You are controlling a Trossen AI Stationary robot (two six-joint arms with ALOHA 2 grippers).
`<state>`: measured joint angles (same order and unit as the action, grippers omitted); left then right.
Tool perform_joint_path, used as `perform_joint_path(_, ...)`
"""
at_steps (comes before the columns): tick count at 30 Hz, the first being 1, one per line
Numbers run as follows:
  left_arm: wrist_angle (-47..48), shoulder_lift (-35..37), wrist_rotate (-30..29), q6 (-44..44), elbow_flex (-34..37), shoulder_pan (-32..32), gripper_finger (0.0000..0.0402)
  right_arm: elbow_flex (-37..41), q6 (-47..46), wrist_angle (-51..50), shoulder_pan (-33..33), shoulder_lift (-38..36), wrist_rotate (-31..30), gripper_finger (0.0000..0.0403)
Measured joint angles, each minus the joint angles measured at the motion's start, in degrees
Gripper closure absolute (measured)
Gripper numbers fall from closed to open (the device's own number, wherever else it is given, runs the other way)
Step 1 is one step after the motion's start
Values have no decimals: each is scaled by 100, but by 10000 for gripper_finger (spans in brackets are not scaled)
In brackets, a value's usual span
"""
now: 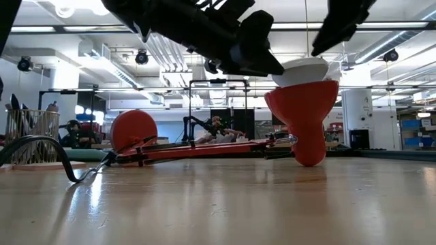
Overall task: Screw lightbulb
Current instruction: Insert the light bulb into the lamp
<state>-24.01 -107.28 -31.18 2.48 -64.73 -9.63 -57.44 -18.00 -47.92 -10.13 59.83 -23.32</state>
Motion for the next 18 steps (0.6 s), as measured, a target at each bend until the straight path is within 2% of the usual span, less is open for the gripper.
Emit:
perform_joint_path(3,17,0,0,0,0,-2,187,32,-285,-598,41,-13,-671,128)
perform_joint_path(5,29,0,0,0,0,-2,187,156,-528,-723,100,-12,-843,129)
perform_joint_path(12,99,0,0,-9,0,6,187,582,-941,-447,213,44,-806,130)
perform_joint_path(18,96,0,-106,8,-9,97,187,564,-1065,-244,175,27,-387,141)
